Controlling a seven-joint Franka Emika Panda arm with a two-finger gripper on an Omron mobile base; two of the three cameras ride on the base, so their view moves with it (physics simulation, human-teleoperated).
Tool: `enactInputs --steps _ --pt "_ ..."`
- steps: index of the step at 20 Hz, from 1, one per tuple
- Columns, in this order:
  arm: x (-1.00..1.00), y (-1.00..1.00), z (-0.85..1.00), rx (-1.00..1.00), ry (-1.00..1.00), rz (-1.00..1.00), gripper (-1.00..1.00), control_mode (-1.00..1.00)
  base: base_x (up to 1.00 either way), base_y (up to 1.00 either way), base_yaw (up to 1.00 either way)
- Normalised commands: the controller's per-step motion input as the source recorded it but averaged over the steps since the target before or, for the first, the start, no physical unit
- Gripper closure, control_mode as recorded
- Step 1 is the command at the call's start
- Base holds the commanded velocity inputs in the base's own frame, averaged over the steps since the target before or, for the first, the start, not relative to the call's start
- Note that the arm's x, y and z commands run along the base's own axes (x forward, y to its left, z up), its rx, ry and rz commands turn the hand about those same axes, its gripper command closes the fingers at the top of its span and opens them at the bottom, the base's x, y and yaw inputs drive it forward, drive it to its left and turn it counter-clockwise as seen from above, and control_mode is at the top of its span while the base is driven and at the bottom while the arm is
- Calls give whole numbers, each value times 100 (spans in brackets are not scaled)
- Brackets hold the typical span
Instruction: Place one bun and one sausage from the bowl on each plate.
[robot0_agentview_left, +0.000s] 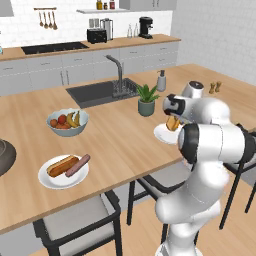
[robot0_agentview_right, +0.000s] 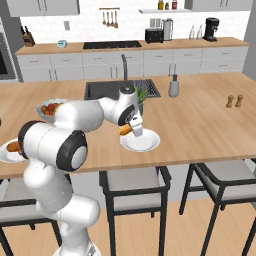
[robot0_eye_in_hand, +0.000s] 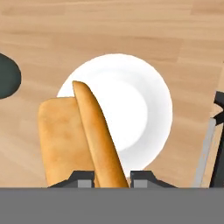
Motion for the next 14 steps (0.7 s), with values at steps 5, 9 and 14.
enactInputs --steps 5,9,14 --pt "57 -32 -61 -1 25 -2 100 -100 0 0 0" --pt "84 -48 -49 0 1 0 100 -100 0 0 0" --pt "63 -12 -45 0 -6 0 -100 -100 0 0 0"
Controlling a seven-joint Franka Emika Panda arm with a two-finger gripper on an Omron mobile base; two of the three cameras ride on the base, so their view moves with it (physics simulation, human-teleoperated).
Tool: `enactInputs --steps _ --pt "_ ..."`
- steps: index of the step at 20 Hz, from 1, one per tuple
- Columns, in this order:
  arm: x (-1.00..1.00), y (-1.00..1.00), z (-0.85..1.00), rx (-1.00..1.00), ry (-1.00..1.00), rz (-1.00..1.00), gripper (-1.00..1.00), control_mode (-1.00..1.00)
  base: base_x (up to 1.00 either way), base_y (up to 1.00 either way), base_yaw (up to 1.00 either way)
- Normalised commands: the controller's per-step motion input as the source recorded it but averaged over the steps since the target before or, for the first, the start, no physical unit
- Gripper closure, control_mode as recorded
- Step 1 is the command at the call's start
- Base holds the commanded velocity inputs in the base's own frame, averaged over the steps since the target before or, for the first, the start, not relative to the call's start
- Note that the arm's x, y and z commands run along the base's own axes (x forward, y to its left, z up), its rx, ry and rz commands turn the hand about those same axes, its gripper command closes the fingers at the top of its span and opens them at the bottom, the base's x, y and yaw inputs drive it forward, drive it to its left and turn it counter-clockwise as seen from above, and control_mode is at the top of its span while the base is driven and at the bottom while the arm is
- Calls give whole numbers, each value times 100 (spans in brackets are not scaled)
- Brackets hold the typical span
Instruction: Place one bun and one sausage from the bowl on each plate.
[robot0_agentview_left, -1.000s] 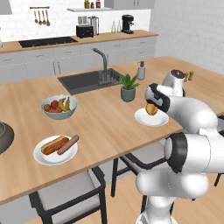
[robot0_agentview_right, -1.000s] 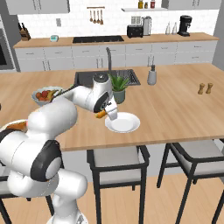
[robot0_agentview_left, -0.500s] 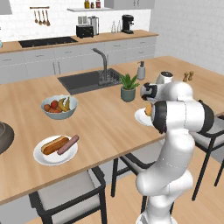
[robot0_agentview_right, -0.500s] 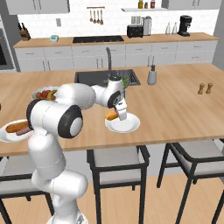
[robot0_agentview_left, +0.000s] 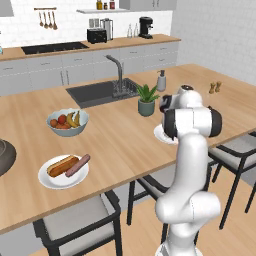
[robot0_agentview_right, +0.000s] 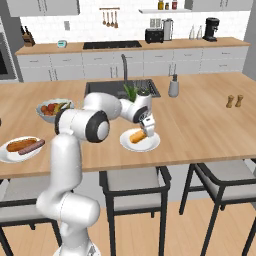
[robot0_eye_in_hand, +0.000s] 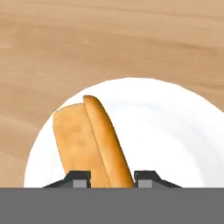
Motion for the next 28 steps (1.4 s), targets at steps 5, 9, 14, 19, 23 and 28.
enactInputs --steps 5,9,14,19,23,28 --pt "-4 0 4 0 -16 -2 -100 -100 0 0 0" --pt "-95 13 65 -1 -16 1 -100 -100 0 0 0" --pt "-100 72 65 -15 -9 12 -100 -100 0 0 0" --pt "-100 79 17 -24 -2 23 -100 -100 0 0 0" --pt "-50 36 0 -13 0 19 -100 100 -50 28 20" --pt "0 0 0 0 0 0 -100 100 -100 82 39"
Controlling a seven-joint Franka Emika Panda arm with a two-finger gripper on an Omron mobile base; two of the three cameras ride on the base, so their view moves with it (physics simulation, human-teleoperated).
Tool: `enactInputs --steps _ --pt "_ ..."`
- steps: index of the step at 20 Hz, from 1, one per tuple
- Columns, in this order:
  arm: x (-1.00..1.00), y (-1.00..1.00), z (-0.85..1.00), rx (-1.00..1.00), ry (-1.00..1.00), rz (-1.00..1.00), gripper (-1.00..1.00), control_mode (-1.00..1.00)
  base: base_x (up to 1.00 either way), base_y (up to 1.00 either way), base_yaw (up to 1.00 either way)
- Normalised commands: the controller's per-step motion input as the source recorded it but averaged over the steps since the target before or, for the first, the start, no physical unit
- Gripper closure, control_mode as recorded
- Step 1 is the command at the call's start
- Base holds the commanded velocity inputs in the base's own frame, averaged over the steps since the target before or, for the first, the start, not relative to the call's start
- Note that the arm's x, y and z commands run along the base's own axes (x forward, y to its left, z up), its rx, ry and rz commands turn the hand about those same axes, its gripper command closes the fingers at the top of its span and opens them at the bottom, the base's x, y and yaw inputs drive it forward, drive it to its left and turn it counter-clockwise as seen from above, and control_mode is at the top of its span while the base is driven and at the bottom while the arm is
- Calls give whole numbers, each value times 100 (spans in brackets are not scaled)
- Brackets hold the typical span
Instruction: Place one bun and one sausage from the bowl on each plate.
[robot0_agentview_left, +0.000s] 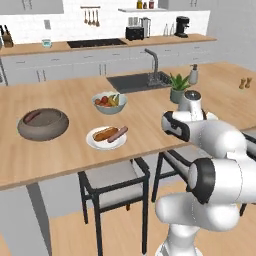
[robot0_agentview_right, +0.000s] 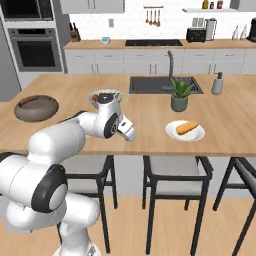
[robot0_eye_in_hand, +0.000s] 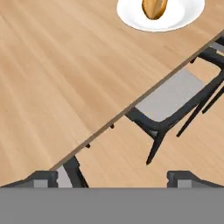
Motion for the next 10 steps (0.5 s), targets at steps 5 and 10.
enactInputs --steps 5,10 --pt "0 0 0 0 0 0 -100 100 -76 100 27" --pt "0 0 0 0 0 0 -100 100 -8 100 1"
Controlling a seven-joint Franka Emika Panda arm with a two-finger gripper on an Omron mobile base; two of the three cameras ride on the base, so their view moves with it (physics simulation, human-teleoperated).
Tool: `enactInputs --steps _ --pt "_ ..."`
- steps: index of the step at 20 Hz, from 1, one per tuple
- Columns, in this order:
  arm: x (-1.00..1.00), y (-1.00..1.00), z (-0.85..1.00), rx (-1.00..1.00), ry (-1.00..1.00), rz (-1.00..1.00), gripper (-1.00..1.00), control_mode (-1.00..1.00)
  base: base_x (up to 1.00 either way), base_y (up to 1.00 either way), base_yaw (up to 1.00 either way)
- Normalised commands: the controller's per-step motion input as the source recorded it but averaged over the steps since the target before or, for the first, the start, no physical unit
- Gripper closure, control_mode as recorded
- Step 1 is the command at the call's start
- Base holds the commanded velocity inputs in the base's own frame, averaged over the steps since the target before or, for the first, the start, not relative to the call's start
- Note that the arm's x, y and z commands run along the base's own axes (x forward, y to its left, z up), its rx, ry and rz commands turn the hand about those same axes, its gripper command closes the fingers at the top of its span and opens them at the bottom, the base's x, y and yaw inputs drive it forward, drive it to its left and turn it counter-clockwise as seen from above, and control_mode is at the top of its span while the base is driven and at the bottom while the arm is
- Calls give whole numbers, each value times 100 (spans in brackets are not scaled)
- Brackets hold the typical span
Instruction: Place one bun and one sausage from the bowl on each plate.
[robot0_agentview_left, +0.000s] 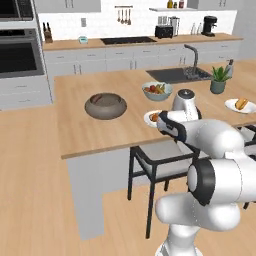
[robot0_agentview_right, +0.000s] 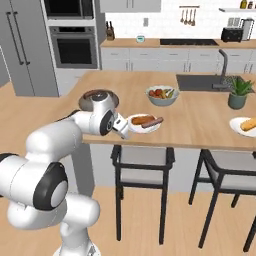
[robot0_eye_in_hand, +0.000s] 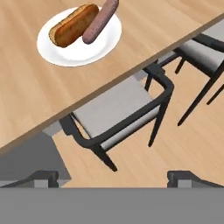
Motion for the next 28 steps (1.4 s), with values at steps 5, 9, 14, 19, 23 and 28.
enactInputs --steps 5,9,14,19,23,28 --pt "0 0 0 0 0 0 -100 100 25 100 -11" --pt "0 0 0 0 0 0 -100 100 34 100 -30" --pt "0 0 0 0 0 0 -100 100 35 100 -32" --pt "0 0 0 0 0 0 -100 100 59 100 -43" --pt "0 0 0 0 0 0 -100 100 62 100 -47" --pt "0 0 0 0 0 0 -100 100 60 45 -45"
